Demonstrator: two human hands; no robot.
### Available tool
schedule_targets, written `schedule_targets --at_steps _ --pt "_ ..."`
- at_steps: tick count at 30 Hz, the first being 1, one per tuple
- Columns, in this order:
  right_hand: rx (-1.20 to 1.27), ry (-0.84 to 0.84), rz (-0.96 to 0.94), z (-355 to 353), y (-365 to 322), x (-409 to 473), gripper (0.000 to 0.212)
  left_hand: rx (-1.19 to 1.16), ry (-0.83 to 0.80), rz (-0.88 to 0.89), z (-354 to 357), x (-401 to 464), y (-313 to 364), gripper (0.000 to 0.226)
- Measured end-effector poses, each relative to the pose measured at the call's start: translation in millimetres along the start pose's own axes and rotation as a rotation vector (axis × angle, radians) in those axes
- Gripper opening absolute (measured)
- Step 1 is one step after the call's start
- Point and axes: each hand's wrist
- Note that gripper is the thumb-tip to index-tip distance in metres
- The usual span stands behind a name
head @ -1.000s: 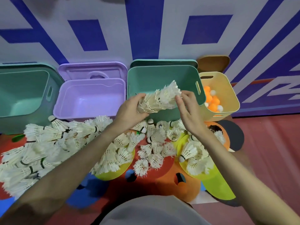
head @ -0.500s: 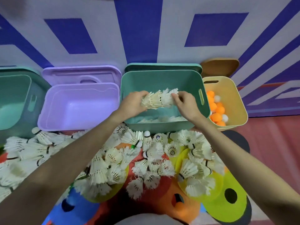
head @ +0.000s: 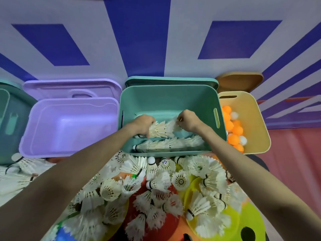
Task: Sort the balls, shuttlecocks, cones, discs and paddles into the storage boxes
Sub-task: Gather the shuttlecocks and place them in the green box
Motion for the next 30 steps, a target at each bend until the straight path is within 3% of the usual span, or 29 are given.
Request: schedule_targets --at_steps 9,19,23,30 --pt "-0.083 -0.046 0.038 20.3 -3.7 11.7 0.008 0.011 -0.169 -0.037 4.8 10.8 -3.3 0.054" --pt "-0.152 -0.157 0.049 12.0 1.3 0.2 0.030 0.076 -0.116 -0.029 -1.5 -8.1 1.3 0.047" --pt "-0.225 -0.128 -0.003 4.0 -8.4 -27.4 0.039 0.037 0.015 0.017 -8.2 -36.3 4.9 0.051" --pt "-0.072 0.213 -0.339 12.9 -17.8 -119.0 0.032 -0.196 0.436 0.270 13.1 -124.9 28.0 0.032"
Point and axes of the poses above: each hand's wrist, its own x-axis towards the middle knuckle, its own z-axis out of the palm, y = z × x, and after that the axes turned 8 degrees about -y, right-handed
